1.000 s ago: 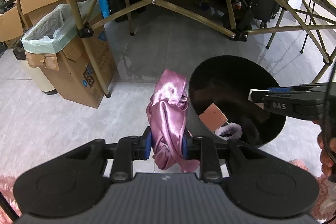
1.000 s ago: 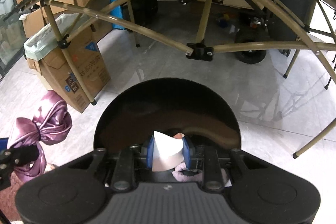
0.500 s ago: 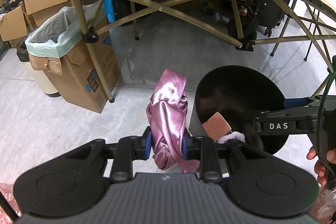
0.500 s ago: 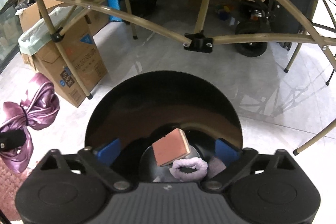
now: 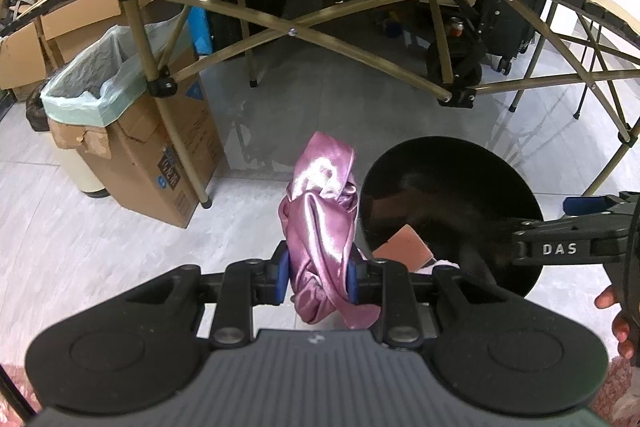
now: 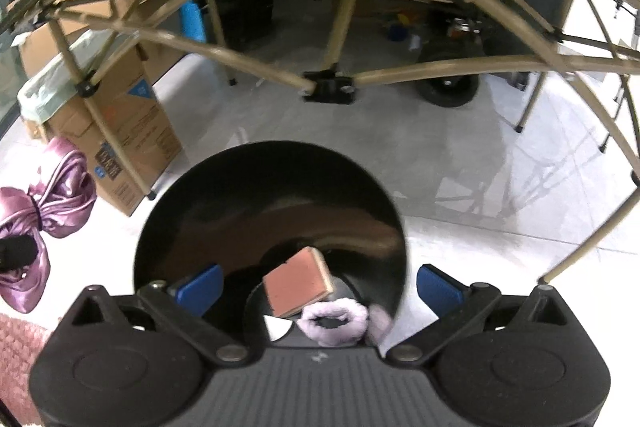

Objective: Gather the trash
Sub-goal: 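Open right tool over the black bin to drop the white wedge, then open left tool over the black bin to drop the pink scrunchie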

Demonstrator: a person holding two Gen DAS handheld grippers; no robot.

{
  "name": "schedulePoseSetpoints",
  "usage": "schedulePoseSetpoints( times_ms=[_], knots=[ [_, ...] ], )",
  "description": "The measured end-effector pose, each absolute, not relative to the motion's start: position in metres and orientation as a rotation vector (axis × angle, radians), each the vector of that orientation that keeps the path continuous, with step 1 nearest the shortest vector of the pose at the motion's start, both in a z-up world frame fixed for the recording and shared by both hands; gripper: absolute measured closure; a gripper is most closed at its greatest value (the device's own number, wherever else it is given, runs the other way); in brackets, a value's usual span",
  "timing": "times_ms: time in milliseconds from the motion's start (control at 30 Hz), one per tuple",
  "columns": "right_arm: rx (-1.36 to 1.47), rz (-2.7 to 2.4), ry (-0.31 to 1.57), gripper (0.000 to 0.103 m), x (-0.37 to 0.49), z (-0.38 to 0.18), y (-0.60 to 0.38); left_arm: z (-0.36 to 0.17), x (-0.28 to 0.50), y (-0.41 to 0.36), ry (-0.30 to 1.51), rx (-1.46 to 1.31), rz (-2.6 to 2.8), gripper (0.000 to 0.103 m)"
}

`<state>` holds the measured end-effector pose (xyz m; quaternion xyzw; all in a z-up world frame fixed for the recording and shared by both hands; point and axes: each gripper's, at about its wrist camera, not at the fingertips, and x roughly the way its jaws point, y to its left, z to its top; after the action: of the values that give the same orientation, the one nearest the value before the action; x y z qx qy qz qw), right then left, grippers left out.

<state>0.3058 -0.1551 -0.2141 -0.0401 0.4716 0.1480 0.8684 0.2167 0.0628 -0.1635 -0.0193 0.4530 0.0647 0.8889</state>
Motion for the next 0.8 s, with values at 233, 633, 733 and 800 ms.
schedulePoseSetpoints(
  times_ms=[233,633,733,800],
  knots=[
    [-0.041,0.207,0.983,0.0,0.306,-0.207,-0.187,-0.16,0.229,0.047,0.927,-0.026,0.095,0.076],
    [0.068,0.045,0.971,0.0,0.301,-0.197,-0.241,-0.164,0.262,-0.006,0.925,0.018,-0.017,0.076],
    [0.079,0.016,0.965,0.0,0.3,-0.193,-0.251,-0.169,0.271,-0.016,0.942,0.016,-0.038,0.076],
    [0.087,-0.001,0.96,0.0,0.301,-0.192,-0.257,-0.173,0.276,-0.021,0.955,0.016,-0.05,0.076]
  ],
)
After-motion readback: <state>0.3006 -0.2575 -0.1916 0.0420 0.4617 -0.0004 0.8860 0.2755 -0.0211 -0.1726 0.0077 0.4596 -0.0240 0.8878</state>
